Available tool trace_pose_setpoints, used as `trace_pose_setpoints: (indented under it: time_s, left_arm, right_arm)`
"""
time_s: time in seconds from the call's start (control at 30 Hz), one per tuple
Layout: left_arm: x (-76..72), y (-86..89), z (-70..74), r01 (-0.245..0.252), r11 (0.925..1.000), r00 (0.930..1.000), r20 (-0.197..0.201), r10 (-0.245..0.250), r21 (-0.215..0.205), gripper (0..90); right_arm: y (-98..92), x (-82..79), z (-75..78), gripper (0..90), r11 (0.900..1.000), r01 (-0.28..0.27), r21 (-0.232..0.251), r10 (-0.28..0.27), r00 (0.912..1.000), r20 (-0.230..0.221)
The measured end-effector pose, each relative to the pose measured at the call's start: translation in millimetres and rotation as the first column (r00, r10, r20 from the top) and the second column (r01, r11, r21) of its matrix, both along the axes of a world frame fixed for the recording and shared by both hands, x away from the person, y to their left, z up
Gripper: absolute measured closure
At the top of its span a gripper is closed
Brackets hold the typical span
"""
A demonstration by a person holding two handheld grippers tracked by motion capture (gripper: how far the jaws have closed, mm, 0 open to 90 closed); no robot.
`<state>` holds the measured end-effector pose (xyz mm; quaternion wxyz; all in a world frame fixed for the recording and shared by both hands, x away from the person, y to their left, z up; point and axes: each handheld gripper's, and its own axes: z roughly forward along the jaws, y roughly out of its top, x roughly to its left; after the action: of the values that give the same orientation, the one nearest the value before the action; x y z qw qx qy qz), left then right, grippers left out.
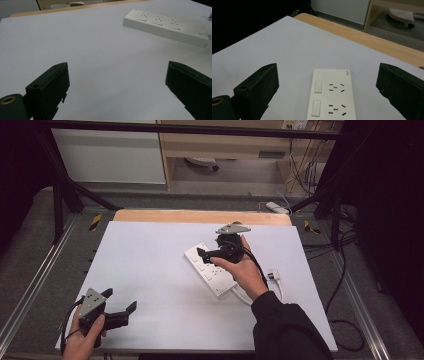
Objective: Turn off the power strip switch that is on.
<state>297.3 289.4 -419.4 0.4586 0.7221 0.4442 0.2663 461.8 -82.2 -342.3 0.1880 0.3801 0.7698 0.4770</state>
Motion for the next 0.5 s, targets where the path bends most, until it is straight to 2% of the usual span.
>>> trace_pose_setpoints:
  time_s: [0.17, 0.3, 0.5]
  left_arm:
    - [-0.2, -0.2, 0.1, 0.0, 1.0, 1.0, 0.0, 0.0, 0.0, 5.2]
    - [-0.2, -0.1, 0.1, 0.001, 1.0, 1.0, 0.0, -0.001, 0.0, 5.2]
    - [-0.2, 0.2, -0.2, 0.004, 1.0, 1.0, -0.001, -0.004, 0.001, 5.2]
  right_arm:
    - [-0.8, -3.4, 3.7, 4.9, 1.0, 0.0, 0.006, 0.0, 0.9994, 0.034]
    - [-1.2, -3.7, 5.4, 5.5, 1.0, 0.011, 0.008, -0.012, 0.9992, 0.037]
    - [-5.3, -5.3, 9.7, 6.3, 1.0, -0.018, 0.025, 0.017, 0.9985, 0.052]
